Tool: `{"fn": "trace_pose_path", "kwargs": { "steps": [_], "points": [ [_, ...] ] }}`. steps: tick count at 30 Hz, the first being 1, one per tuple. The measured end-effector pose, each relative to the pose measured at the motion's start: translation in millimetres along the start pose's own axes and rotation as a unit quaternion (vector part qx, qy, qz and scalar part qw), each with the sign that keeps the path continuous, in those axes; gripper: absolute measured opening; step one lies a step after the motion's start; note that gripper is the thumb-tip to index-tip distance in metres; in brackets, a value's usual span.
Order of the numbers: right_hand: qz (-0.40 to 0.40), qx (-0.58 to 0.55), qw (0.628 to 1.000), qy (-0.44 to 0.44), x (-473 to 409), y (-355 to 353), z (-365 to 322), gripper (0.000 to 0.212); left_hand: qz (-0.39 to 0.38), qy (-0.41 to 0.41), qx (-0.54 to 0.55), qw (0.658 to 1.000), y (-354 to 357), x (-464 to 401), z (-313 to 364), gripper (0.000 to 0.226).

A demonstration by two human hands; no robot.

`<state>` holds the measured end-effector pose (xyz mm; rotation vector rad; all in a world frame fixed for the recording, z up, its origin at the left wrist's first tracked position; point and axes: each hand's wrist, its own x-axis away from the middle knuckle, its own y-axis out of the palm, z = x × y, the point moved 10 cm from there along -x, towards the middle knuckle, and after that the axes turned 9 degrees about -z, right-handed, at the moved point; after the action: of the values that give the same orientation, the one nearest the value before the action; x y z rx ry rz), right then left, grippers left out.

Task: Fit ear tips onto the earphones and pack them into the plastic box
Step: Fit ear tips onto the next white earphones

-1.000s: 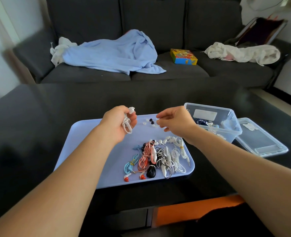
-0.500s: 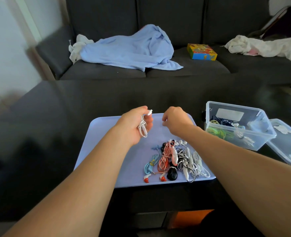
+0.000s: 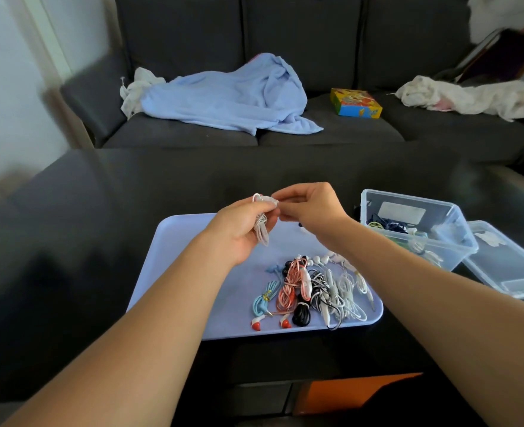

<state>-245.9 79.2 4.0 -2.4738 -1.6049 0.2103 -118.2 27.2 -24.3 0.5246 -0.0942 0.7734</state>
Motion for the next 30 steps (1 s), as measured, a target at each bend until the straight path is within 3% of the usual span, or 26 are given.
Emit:
{"fn": "trace_pose_path", "kwargs": {
  "steps": [4,9,15,30],
  "points": [
    [0.015,-0.183,0.982,0.052,17.0,-5.8,9.4,0.015,0.009,0.016,0.032,0.999,-7.3,3.0,5.7,0.015],
    [-0.007,-0.283,0.956,0.074,28.4,-3.3,13.5,0.017,0.007,0.018,0.05,0.999,3.9,8.5,5.2,0.025],
    [-0.01,-0.251,0.966,0.058,38.1,-17.1,7.3,0.015,-0.041,0.016,0.041,0.998,26.6,6.0,-1.2,0.021],
    [-0.024,-0.238,0.968,0.079,37.1,-29.1,17.1,0.009,-0.057,0.013,0.001,0.998,37.2,3.1,-3.3,0.019]
  ]
}}
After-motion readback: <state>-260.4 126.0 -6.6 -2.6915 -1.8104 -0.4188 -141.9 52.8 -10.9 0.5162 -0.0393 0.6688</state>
